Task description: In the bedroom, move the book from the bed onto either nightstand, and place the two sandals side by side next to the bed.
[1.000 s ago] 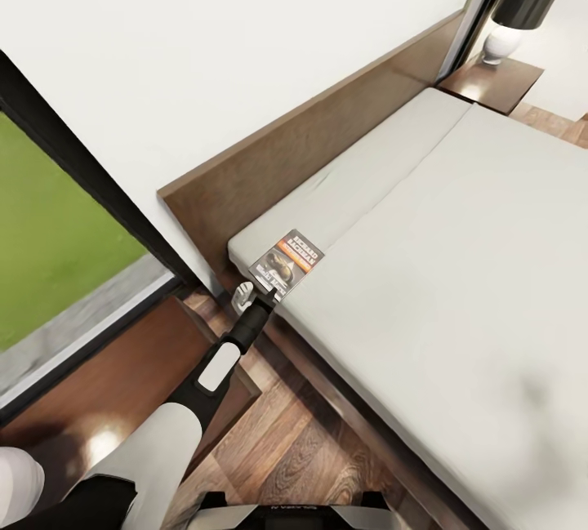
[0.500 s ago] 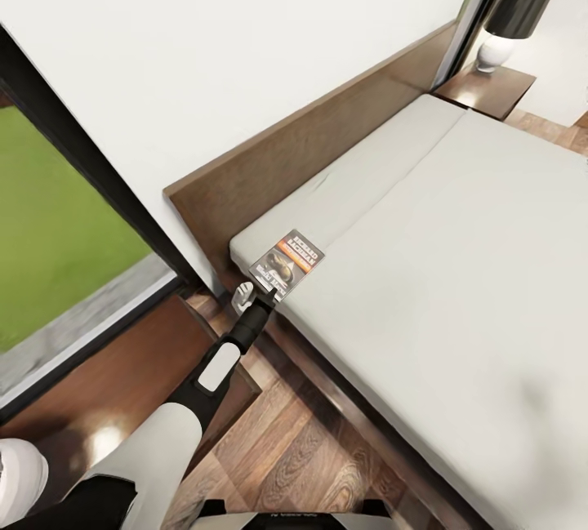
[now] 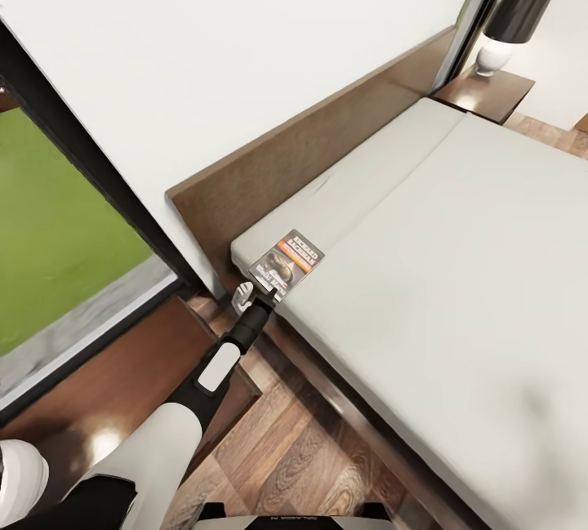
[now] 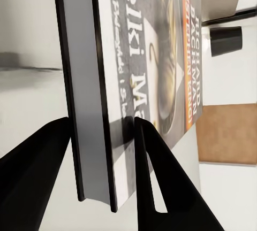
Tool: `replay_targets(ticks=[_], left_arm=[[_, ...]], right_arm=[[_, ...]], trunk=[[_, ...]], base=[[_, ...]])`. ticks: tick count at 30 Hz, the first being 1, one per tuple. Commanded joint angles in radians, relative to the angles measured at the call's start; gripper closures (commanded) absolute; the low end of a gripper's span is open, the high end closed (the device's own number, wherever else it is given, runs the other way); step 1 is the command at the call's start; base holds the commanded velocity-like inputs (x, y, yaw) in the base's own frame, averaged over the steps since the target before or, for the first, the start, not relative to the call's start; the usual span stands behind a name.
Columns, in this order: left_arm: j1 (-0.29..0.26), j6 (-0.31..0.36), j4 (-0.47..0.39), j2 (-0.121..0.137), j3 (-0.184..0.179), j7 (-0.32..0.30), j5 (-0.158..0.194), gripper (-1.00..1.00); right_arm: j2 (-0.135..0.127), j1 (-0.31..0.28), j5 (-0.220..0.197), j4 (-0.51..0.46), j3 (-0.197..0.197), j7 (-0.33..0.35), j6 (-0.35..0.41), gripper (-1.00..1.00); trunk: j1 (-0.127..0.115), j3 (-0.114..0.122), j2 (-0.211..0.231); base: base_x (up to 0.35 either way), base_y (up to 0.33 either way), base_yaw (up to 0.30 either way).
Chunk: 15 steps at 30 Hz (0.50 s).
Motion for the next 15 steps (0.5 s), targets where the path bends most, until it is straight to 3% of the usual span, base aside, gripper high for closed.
replay_targets(ticks=[1, 4, 10, 15], left_arm=[[-0.001, 0.001, 0.001, 0.000, -0.001, -0.003, 0.009, 1.00], [-0.001, 0.002, 0.001, 0.000, -0.001, -0.004, 0.009, 1.00], [-0.001, 0.002, 0.001, 0.000, -0.001, -0.004, 0.009, 1.00], [-0.001, 0.002, 0.001, 0.000, -0.001, -0.003, 0.009, 1.00]], right_arm=[[0.000, -0.001, -0.002, 0.001, 0.001, 0.004, 0.011, -1.00], [0.000, -0.001, -0.002, 0.001, 0.001, 0.005, 0.012, -1.00], [0.000, -0.001, -0.002, 0.001, 0.001, 0.006, 0.012, -1.00], [0.000, -0.001, -0.002, 0.001, 0.001, 0.006, 0.012, -1.00]], trunk=[[0.000, -0.001, 0.000], [0.000, -0.002, 0.000], [0.000, -0.002, 0.000], [0.000, -0.002, 0.000]], base=[[0.000, 0.000, 0.148], [0.000, 0.000, 0.178], [-0.013, 0.000, 0.041], [-0.217, 0.000, 0.005]])
